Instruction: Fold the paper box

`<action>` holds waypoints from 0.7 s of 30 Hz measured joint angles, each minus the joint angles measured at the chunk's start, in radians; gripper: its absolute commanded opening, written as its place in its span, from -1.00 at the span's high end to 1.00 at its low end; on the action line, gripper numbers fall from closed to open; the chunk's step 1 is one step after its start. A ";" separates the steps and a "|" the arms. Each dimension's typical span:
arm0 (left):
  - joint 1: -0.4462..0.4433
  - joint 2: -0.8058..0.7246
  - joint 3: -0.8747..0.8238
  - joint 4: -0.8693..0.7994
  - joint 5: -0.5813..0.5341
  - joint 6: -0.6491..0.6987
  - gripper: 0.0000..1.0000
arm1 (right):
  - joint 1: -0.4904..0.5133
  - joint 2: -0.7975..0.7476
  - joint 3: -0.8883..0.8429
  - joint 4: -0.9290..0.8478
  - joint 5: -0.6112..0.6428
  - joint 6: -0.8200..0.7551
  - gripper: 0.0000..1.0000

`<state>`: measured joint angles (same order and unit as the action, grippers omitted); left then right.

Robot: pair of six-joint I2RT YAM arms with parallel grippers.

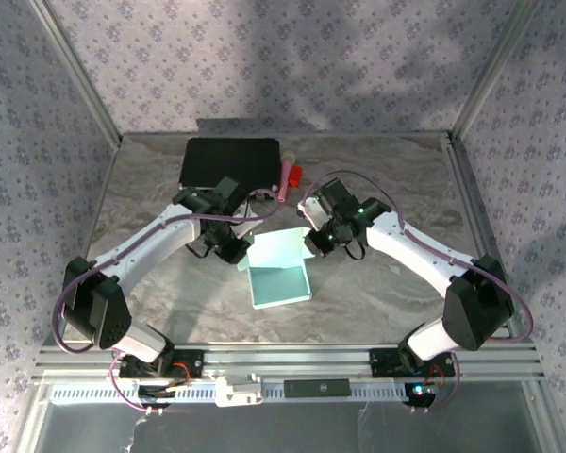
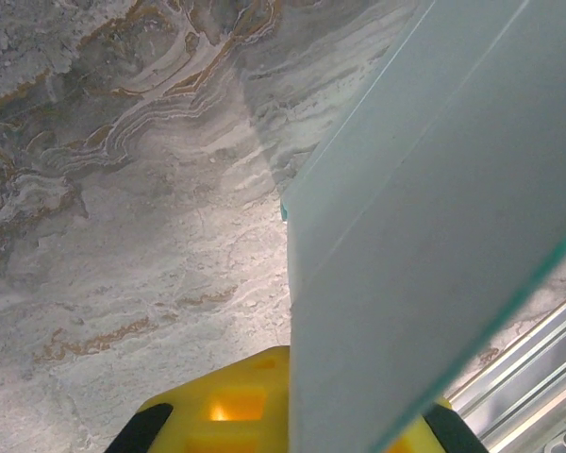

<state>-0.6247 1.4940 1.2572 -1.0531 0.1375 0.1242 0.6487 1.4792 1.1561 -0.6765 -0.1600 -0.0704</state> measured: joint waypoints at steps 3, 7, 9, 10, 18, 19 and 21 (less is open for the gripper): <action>0.000 0.000 -0.002 0.013 0.000 -0.019 0.81 | 0.001 -0.002 -0.001 0.001 0.000 0.002 0.64; 0.000 0.000 -0.010 0.043 0.000 -0.057 0.82 | 0.007 -0.010 -0.010 0.004 0.008 0.006 0.70; 0.000 -0.004 -0.018 0.061 0.000 -0.077 0.83 | 0.012 -0.014 -0.013 0.008 0.015 0.014 0.73; 0.000 -0.007 -0.021 0.068 -0.003 -0.089 0.83 | 0.015 -0.018 -0.014 0.012 0.018 0.021 0.75; 0.000 -0.019 -0.022 0.123 -0.027 -0.190 0.87 | 0.052 -0.053 -0.039 0.077 0.095 0.114 0.97; 0.000 -0.019 -0.022 0.131 -0.031 -0.202 0.88 | 0.058 -0.056 -0.041 0.084 0.110 0.135 0.99; 0.000 -0.021 -0.022 0.145 -0.039 -0.225 0.88 | 0.068 -0.062 -0.043 0.097 0.137 0.177 1.00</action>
<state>-0.6247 1.4734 1.2354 -0.9077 0.0982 -0.1013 0.7170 1.4174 1.1130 -0.5797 -0.0235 0.1066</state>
